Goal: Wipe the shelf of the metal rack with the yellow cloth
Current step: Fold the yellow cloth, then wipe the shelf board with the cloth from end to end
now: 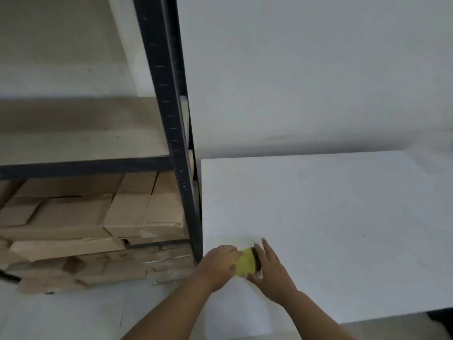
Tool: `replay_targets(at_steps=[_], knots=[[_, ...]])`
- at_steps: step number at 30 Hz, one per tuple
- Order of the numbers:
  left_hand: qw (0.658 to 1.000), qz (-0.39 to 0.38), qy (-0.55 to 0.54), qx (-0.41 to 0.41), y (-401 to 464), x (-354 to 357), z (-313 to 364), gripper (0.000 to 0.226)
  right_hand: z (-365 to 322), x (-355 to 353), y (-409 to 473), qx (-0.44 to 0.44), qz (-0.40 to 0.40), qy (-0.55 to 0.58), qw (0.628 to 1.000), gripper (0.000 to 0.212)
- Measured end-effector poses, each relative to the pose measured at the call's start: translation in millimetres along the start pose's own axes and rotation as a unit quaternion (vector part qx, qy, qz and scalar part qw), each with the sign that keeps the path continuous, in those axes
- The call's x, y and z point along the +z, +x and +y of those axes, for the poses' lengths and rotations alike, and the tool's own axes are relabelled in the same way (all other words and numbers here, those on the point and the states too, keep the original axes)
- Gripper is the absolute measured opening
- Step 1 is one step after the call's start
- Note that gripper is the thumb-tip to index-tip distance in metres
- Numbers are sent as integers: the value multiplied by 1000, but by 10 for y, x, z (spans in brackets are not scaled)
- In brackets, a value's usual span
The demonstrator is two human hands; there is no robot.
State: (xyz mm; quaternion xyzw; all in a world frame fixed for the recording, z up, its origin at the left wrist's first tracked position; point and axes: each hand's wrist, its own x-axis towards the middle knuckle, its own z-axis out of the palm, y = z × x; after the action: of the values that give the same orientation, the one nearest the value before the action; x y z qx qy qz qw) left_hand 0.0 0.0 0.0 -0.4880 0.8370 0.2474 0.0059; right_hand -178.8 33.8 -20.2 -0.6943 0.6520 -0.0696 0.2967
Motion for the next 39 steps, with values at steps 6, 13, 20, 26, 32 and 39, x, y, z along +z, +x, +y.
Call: replay_targets(at_steps=[6, 13, 20, 26, 32, 39], knots=[[995, -55, 77, 16, 294, 183, 22, 53, 81, 53, 44, 7, 2, 34, 999, 117], [999, -3, -26, -25, 323, 206, -89, 52, 148, 103, 66, 12, 0, 45, 999, 119], [949, 190, -239, -77, -79, -347, -271, 51, -104, 15, 85, 70, 15, -98, 993, 127], [910, 331, -247, -22, -737, -1242, -708, 57, -1168, -291, 450, -11, 161, 4, 987, 39], [876, 448, -179, 10, -1095, -2328, -1198, 55, -2649, -1037, 825, -127, 352, 233, 897, 44], [924, 374, -60, 45, -685, -3013, -1393, 54, -3302, -1453, 1180, -149, 325, 327, 875, 68]])
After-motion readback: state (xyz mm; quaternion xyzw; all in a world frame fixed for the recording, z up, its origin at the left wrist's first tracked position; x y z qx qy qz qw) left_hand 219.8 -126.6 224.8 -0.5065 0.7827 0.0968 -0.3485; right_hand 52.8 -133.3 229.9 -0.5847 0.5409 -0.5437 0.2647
